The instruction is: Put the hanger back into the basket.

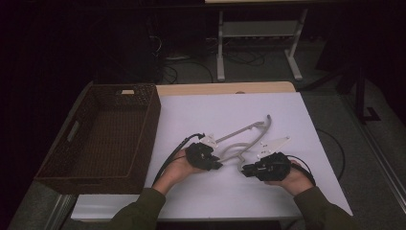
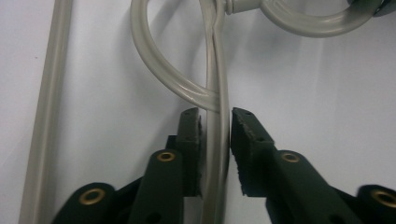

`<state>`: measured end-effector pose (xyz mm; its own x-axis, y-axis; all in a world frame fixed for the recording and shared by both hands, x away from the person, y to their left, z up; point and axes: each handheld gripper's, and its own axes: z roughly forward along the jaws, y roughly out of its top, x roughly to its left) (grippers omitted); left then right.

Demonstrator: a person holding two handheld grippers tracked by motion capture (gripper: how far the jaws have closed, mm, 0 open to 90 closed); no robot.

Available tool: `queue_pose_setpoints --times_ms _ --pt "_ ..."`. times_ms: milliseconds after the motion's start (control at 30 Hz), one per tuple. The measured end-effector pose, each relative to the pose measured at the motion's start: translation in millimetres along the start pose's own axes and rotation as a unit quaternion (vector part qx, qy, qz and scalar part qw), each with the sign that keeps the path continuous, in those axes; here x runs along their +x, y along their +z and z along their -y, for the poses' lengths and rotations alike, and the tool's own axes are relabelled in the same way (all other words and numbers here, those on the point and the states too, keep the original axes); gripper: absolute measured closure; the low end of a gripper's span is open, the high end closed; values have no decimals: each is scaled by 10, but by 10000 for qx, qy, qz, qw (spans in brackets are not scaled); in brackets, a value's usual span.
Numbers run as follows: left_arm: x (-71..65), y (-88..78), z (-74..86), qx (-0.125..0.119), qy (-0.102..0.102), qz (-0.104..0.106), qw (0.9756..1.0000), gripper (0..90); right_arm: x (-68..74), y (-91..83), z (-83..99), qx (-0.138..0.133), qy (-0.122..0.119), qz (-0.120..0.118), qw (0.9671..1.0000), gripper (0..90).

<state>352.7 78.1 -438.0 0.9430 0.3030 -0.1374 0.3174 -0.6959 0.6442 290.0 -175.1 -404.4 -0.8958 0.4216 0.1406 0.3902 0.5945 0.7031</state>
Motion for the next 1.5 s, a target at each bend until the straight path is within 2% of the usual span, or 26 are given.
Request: queue_pose_setpoints --times_ms 133,300,367,400,467,567,633,667,700,733,767,800,867,967,1000,1033,1067,1100,1133,1167,1300,1400,1433,1500 --pt "11 -10 -1 16 -7 18 10000 809 -3 -2 -2 -47 -49 -23 10000 796" --pt "32 -18 13 33 -85 191 9998 819 -6 3 3 -35 -63 -53 10000 794" --pt "35 -22 14 38 -87 194 9998 820 -9 5 5 -42 -51 -61 10000 783" --pt "43 -30 16 21 -128 212 9997 820 -5 4 6 -78 -95 -46 9999 746" --pt "49 -36 17 16 -139 225 9996 821 -11 -9 7 -156 -69 4 9999 600" --pt "58 -57 15 -19 -206 234 9995 822 -25 -57 13 -394 22 199 9990 410" --pt "67 -65 18 -35 -246 241 9994 822 -40 -89 15 -555 74 333 9979 315" --pt "67 -65 18 -35 -246 241 9994 822 -40 -89 15 -555 74 333 9979 315" --pt "70 -69 23 -21 -284 246 9993 822 -61 -113 18 -718 135 489 9961 218" --pt "70 -69 23 -21 -284 246 9993 822 -61 -113 18 -718 135 489 9961 218" --pt "72 -81 26 -4 -297 232 9993 822 -69 -144 20 -878 161 597 9942 153" --pt "71 -92 26 -13 -310 237 9992 822 -75 -162 23 -945 191 656 9932 132" --pt "76 -108 23 -27 -310 246 9992 822 -78 -182 29 -992 239 652 9926 129" --pt "77 -154 15 -116 -374 263 9989 822 -86 -227 78 -1102 317 774 9904 101" --pt "80 -167 13 -147 -391 270 9988 823 -83 -257 127 -1216 367 924 9876 82" --pt "85 -182 12 -160 -406 275 9987 822 -82 -279 152 -1289 427 956 9861 82" --pt "98 -199 11 -168 -381 269 9988 822 -82 -279 152 -1289 427 956 9861 82" --pt "108 -233 19 -178 -441 275 9985 823 -106 -326 207 -1478 508 1033 9823 85" --pt "108 -233 19 -178 -441 275 9985 823 -106 -326 207 -1478 508 1033 9823 85" --pt "120 -270 20 -218 -440 257 9985 822 -114 -354 248 -1523 595 1142 9799 85" --pt "113 -352 10 -336 -547 245 9976 823 -109 -372 330 -1492 649 1226 9790 84" --pt "112 -398 -3 -388 -523 237 9976 822 -98 -388 368 -1481 658 1276 9785 85" --pt "97 -438 -7 -500 -639 272 9963 823 -87 -416 403 -1504 694 1310 9775 82" --pt "100 -462 -11 -525 -616 270 9964 822 -83 -432 418 -1506 715 1343 9768 77"
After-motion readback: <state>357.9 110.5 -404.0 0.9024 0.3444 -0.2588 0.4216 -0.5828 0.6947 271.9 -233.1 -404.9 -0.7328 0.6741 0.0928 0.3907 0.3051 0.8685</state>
